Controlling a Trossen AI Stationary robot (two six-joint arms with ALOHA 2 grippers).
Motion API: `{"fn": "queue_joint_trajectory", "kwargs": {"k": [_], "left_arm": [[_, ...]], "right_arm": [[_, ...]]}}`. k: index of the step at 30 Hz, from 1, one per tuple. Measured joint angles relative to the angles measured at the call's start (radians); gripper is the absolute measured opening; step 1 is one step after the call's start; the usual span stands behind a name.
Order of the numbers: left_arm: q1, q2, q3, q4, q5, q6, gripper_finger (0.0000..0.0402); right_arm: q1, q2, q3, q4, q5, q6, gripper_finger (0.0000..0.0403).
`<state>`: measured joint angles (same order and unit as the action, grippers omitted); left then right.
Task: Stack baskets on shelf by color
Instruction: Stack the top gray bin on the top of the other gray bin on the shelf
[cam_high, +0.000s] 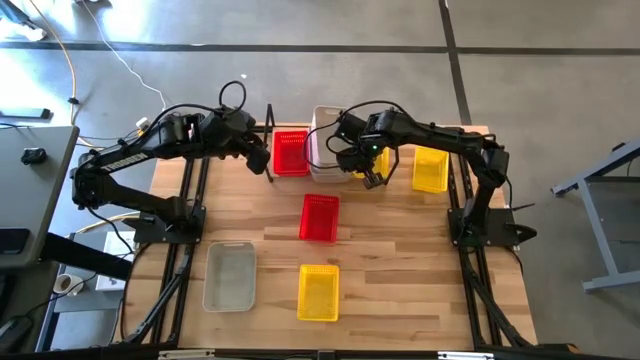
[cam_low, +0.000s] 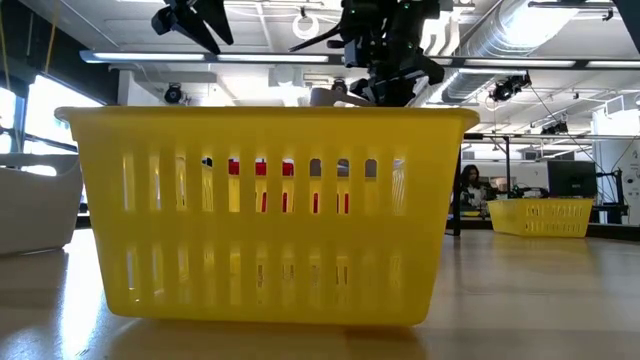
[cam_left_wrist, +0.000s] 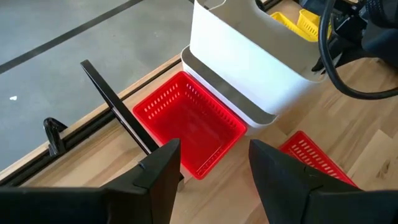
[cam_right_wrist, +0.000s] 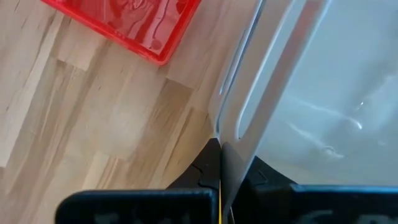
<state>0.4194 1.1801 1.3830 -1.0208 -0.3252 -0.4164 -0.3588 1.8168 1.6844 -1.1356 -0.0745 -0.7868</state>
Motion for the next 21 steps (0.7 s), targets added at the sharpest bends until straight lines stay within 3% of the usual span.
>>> {"fn": "queue_joint_trajectory", "kwargs": {"k": [21], "left_arm": [[0.0,0.0,0.0,-0.001,0.0,0.027,0.018]], "right_arm": [[-0.001,0.05,0.001,0.023,0.073,-0.002,0.0]]}}
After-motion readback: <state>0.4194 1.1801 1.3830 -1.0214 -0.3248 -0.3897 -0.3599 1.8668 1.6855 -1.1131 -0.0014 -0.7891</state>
